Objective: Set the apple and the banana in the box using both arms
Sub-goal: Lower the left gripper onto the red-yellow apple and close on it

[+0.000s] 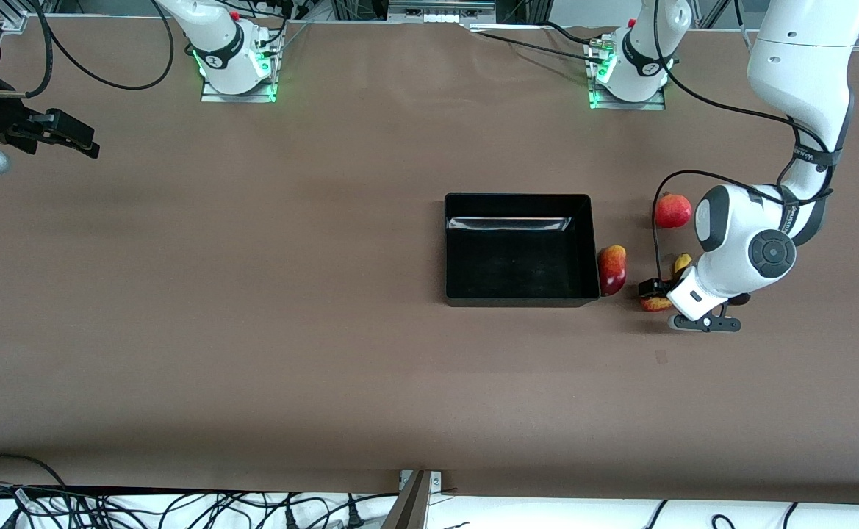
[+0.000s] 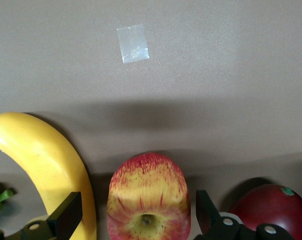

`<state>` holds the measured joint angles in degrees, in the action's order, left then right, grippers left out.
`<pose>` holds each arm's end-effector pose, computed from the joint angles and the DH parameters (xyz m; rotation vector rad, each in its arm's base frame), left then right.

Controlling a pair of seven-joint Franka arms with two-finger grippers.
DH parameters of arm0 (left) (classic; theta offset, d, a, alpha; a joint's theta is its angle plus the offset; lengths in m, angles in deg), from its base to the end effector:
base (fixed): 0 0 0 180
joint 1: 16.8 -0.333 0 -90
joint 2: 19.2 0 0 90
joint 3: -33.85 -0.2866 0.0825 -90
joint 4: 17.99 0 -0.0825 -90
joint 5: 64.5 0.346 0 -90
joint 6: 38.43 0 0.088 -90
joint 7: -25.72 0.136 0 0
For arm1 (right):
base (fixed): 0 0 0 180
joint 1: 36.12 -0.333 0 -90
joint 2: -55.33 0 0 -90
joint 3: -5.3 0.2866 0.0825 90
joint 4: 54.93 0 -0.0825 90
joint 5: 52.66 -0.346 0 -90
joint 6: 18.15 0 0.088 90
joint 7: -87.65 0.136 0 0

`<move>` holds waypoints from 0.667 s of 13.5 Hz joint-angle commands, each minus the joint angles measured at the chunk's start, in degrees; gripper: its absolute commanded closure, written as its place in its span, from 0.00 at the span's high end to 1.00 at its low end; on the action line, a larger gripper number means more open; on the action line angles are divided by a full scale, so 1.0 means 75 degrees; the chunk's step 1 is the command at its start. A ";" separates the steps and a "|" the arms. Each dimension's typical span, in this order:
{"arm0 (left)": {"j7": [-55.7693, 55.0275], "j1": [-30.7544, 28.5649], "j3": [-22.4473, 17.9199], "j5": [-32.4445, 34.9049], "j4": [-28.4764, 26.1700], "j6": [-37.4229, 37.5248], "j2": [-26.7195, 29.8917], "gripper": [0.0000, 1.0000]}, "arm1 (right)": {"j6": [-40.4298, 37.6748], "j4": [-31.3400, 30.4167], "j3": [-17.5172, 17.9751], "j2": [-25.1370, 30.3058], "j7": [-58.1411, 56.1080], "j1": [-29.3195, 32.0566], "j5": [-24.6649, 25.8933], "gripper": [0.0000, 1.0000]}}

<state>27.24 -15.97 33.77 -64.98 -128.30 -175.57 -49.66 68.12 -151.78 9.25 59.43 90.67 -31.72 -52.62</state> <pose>0.5783 -0.0078 0.1811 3.1344 -0.0525 -0.0993 0.4835 -0.0029 0.5454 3.1270 -0.0954 -0.1771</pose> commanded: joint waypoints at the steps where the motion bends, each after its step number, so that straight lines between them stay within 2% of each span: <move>1: -0.0027 0.0066 -0.0013 -0.0065 -0.0082 -0.0371 -0.0145 1.00 | -0.0148 0.0164 0.0095 -0.0066 -0.0016 0.0105 -0.0029 1.00; 9: -0.0168 0.0078 -0.0001 -0.0112 -0.0222 -0.0688 -0.0263 1.00 | -0.0207 0.0153 0.0095 -0.0066 -0.0004 0.0105 -0.0029 1.00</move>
<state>26.62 -15.78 33.89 -64.98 -129.11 -179.55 -52.04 67.79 -151.78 9.25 59.42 90.67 -31.72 -52.62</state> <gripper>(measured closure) 0.000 0.000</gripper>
